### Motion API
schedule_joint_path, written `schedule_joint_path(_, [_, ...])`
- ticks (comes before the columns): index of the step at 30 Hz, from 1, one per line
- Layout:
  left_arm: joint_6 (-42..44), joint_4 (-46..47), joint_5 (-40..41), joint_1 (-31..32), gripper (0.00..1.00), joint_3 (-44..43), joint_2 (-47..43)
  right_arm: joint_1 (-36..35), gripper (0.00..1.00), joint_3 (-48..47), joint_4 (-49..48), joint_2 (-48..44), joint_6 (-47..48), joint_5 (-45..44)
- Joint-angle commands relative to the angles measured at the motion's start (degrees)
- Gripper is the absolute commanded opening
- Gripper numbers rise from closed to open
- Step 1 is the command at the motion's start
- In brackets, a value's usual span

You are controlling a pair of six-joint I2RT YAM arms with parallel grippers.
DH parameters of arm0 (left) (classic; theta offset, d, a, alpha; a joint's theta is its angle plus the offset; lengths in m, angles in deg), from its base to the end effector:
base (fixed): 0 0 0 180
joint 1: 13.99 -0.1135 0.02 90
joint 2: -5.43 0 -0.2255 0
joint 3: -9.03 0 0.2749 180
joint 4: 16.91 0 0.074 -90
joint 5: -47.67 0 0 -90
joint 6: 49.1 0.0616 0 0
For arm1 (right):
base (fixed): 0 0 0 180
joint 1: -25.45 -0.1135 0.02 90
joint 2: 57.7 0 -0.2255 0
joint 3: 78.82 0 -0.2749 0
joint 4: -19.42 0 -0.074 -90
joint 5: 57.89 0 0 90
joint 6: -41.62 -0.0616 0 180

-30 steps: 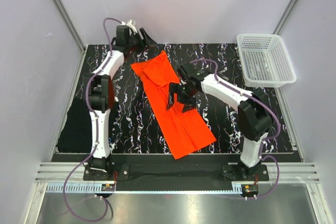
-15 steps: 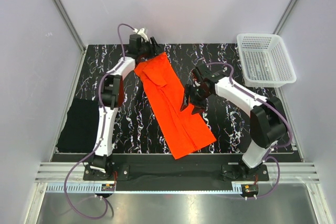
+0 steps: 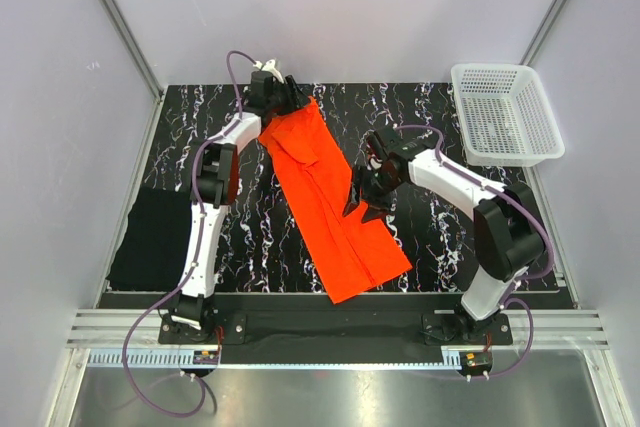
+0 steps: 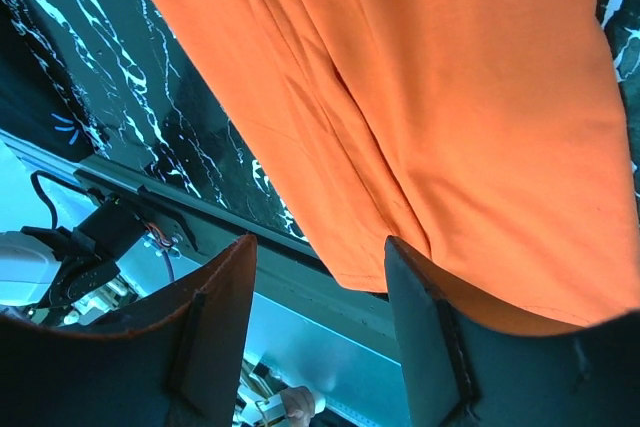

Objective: Fold and stack the t-shirts
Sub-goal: Fold the tshirt

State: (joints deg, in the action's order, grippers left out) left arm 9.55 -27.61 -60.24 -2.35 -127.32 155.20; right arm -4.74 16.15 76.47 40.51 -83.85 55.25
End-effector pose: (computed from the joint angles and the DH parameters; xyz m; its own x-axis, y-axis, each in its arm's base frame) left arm 0.5870 -0.1403 0.1090 -0.5847 -0.3850 -0.7141 0.1905 0.7904 -0.5822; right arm 0.3025 0.2040 0.1511 -0.9975 0.0370 -0.0609 0.0018 0.8675 0.4975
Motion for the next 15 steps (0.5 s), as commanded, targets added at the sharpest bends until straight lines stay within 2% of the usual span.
schedule_joint_path(1, [-0.6, 3.8, 0.3, 0.4, 0.57, -2.6, -1.1, 0.7, 0.61, -1.9, -1.3, 1.7, 0.5, 2.1])
schedule_joint_path(8, [-1.9, 4.2, -0.8, 1.1, 0.53, -2.9, -0.2, 1.8, 0.61, -2.2, -1.8, 2.8, 1.1, 3.6])
schedule_joint_path(13, [-4.1, 5.4, -0.2, 0.8, 0.28, -3.6, 0.4, 2.1, 0.58, -1.4, -3.0, 3.3, 1.1, 3.6])
schedule_joint_path(15, [-6.2, 6.3, 0.1, 0.4, 0.2, -4.3, 1.2, 2.2, 0.47, -0.2, -4.8, 3.6, 0.6, 3.4])
